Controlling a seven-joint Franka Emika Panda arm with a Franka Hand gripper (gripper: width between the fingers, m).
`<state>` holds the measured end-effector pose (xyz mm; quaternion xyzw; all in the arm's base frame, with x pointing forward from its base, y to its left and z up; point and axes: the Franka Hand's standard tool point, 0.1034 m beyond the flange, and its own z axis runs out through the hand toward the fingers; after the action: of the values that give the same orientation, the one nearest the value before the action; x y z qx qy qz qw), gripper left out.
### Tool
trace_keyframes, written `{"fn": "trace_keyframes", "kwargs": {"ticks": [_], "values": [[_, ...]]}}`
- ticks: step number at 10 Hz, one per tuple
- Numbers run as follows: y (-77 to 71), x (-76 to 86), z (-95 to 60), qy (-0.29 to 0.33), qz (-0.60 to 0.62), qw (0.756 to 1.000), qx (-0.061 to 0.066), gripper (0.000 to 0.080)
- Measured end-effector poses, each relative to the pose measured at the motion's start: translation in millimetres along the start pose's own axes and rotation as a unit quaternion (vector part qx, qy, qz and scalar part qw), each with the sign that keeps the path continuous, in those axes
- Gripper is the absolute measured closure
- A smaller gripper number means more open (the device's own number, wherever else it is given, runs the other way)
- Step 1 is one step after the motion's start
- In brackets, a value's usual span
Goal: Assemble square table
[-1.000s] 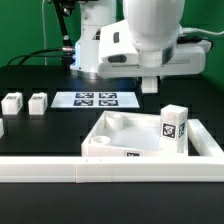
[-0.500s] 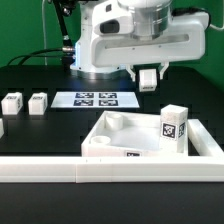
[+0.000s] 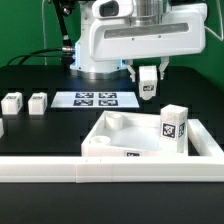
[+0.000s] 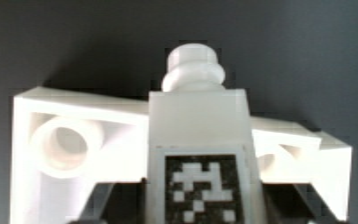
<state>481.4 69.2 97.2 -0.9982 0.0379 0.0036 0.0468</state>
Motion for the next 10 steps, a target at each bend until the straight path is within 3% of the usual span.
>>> {"fn": "trace_keyframes", "kwargs": {"ticks": [4,6,8,10], "values": [[14.1,36.4,-28.5,0.109,0.004,0.994,-0.003,0.0509],[18.6,45.5,-33.1,0.164,0.006,0.986,-0.01,0.0509],[22.0,43.4,-31.5,0.201,0.003,0.979,-0.018,0.0509],[29.4,49.3,-32.4,0.201,-0.002,0.979,-0.022,0.0509]]}}
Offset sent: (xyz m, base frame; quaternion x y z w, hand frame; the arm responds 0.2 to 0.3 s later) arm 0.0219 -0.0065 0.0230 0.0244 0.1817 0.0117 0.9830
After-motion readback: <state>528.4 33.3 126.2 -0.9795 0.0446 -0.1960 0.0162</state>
